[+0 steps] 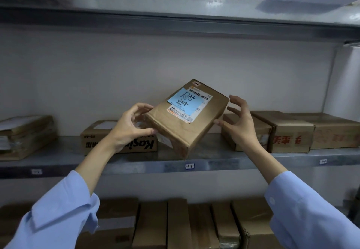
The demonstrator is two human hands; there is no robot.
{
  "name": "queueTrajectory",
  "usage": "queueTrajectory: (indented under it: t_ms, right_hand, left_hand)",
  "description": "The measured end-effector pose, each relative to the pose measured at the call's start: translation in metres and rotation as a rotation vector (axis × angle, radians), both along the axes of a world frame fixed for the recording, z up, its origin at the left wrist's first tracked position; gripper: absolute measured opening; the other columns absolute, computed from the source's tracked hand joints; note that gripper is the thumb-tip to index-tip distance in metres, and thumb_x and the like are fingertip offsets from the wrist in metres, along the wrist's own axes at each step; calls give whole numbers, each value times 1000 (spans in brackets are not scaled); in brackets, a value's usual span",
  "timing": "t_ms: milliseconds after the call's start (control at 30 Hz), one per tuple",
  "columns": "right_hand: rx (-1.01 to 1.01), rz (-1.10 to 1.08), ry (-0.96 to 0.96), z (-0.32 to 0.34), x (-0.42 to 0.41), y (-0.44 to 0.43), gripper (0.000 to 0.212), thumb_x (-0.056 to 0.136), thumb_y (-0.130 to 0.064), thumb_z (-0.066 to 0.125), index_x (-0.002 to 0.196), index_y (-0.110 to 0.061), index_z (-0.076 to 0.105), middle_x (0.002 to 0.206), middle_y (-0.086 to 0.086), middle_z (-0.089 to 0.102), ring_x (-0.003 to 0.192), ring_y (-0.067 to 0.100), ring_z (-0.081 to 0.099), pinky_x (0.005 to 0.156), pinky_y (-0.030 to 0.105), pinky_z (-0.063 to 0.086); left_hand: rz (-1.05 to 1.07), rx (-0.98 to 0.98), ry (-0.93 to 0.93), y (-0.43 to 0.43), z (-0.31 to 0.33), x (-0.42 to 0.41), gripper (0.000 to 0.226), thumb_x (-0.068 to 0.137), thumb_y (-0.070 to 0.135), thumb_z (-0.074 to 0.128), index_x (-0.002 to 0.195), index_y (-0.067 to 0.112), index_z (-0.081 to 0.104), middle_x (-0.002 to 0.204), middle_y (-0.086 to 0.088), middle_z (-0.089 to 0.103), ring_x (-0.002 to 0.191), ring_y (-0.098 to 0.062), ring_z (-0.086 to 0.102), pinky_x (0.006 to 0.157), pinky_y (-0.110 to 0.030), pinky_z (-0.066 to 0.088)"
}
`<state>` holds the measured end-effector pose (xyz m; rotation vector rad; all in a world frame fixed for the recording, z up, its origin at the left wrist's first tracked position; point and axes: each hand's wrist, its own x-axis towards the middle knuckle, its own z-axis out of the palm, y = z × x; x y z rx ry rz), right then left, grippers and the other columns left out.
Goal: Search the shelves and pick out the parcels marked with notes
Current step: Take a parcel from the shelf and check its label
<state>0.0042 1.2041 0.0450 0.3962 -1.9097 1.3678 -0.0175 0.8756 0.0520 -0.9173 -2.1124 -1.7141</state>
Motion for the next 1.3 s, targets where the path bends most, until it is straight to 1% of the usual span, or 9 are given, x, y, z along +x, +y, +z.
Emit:
queueTrajectory:
  t_ms: [100, 200, 367, 467, 567, 733, 900, 1067, 1300]
  right_hand:
    - [-21, 24, -14, -1, -1, -7, 75, 70, -20, 86, 133, -25, 45, 129, -13, 52, 110, 7, 62, 88, 25, 54]
    - [-111, 131, -68, -8, -4, -12, 74, 71, -19, 83, 135, -19, 46, 126, 0, 58, 106, 14, 67, 76, 28, 59]
    - [-49, 166, -94, -13, -1, -18, 59, 79, -27, 75, 133, -20, 53, 134, -6, 57, 108, 13, 66, 80, 30, 59]
    - [15, 184, -101, -15, 1, -20, 54, 89, -23, 68, 139, -27, 48, 142, -10, 50, 111, 11, 64, 86, 30, 58]
    - [55, 203, -136, -16, 4, -21, 56, 92, -28, 64, 143, -35, 42, 141, -9, 49, 115, 4, 61, 95, 21, 51]
    - [78, 241, -178, -15, 15, -26, 67, 89, -45, 60, 149, -35, 33, 147, -12, 44, 124, 8, 55, 101, 25, 47]
    - [64, 233, -171, -20, 20, -30, 86, 75, -58, 73, 145, -31, 31, 151, -14, 37, 132, -3, 43, 108, 27, 44]
    - [152, 143, -159, -21, 22, -33, 107, 60, -61, 83, 148, -37, 26, 152, -12, 30, 137, 6, 39, 109, 45, 44]
    - [152, 136, -142, -23, 18, -20, 94, 67, -49, 85, 146, -39, 35, 144, -15, 49, 131, 8, 47, 106, 49, 46]
  left_hand:
    - [1, 15, 0, 4, -4, 1, 67, 68, -2, 81, 127, 15, 55, 128, 6, 61, 116, -10, 59, 87, -17, 49]
    - [4, 30, 6, 8, -9, 3, 70, 69, 0, 81, 131, 19, 56, 130, 2, 62, 119, -13, 59, 92, -25, 52]
    - [77, 8, 45, 17, -12, 2, 71, 69, 5, 85, 130, 25, 56, 124, 5, 66, 117, -9, 60, 99, -35, 50]
    - [121, -1, 76, 21, -14, 2, 71, 68, 10, 85, 131, 24, 54, 130, 9, 61, 122, -5, 55, 104, -30, 46]
    - [175, -13, 106, 26, -16, 2, 74, 70, 4, 85, 132, 23, 51, 131, 10, 59, 123, -3, 52, 106, -25, 42]
    - [248, -68, 160, 38, -20, 3, 86, 68, 12, 87, 141, 24, 44, 134, 16, 52, 122, 15, 42, 97, -4, 33]
    - [283, -56, 161, 49, -28, 5, 87, 62, 34, 84, 138, 31, 44, 136, 14, 53, 126, -9, 51, 105, -38, 45]
    - [230, 45, 139, 60, -31, 12, 81, 65, 23, 82, 137, 19, 47, 133, 7, 58, 123, -2, 53, 104, -24, 45]
    - [215, 44, 122, 58, -33, 8, 77, 66, 14, 87, 131, 19, 46, 132, 12, 52, 124, -3, 51, 105, -26, 44]
